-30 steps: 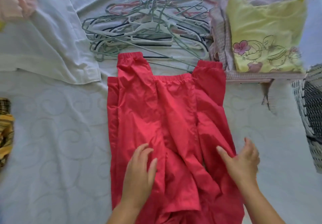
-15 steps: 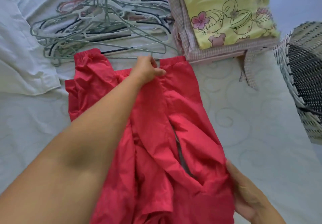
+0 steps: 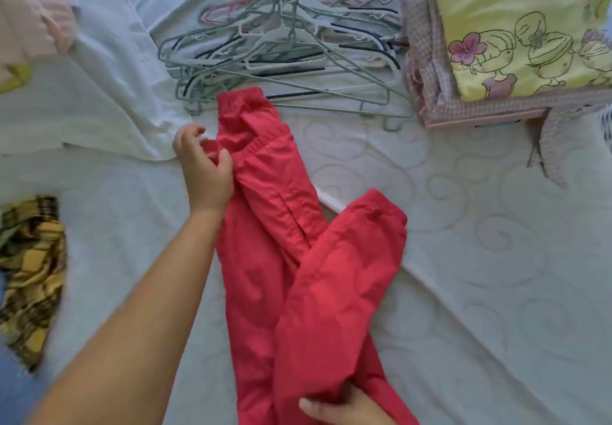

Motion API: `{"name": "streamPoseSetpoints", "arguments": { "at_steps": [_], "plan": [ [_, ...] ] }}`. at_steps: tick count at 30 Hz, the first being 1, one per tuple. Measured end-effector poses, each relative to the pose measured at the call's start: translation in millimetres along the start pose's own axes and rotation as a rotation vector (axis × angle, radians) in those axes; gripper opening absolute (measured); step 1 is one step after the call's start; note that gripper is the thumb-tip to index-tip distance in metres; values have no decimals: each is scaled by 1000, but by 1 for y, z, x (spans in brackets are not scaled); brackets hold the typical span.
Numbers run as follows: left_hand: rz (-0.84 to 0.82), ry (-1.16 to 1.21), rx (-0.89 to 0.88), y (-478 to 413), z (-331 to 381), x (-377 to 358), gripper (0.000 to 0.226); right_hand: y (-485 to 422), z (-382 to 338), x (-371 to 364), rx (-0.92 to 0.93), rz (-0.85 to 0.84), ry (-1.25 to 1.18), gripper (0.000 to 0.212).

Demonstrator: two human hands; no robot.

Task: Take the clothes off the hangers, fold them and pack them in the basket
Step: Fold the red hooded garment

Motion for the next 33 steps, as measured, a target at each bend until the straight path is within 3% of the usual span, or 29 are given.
{"name": "streamPoseSetpoints", "arguments": {
  "at_steps": [1,2,4,6,8,11,15,16,18,21,23,25,27,29,31,33],
  "plan": [
    [-72,53,-92,28,8,-1,31,33,-16,19,30,22,3,125],
    [-181,121,-75,59,9,-4,24,46,-24,9,146,125,108,118],
    [-470,216,149,120,-5,-13,21,63,-37,12,243,246,-4,105],
    [-672,232,390,179,-22,-16,32,80,-50,47,298,422,-78,111],
    [-728,263,569,215,-33,-14,50,91,-78,73,386,532,-353,102],
    [-723,426,807,234,-41,-7,60,91,-123,78,375,597,-531,63],
    [-861,660,959,245,-30,3,50,100,-175,47,473,572,-317,18],
    [-864,724,968,245,-27,6,46,104,-190,38,560,591,-233,9],
    [-813,918,990,247,-23,14,49,114,-229,14,743,575,-53,10],
    [-793,1173,1001,246,-19,18,80,114,-292,-15,909,553,148,13],
    [-846,1152,962,244,-21,11,78,101,-324,-7,894,613,225,9],
    [-750,995,996,246,-40,0,65,81,-334,22,798,721,298,14],
    [-588,902,1044,250,-56,-7,59,76,-306,60,655,904,432,37],
    [-415,952,1104,255,-65,-9,47,91,-246,84,602,994,467,45],
    [-296,1073,1170,260,-66,-9,44,114,-175,81,573,931,469,55],
    [-247,1175,1206,263,-65,-8,49,128,-108,58,417,816,546,65]
  ]
}}
Point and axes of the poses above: each hand's wrist, its own y-axis away from the middle knuckle, its own x-axis out of the back of the hand, z = x × y, the point moved 6 cm from there along -y, towards the middle knuckle, and after that the axes turned 14 degrees about y, right-handed, at the moved point
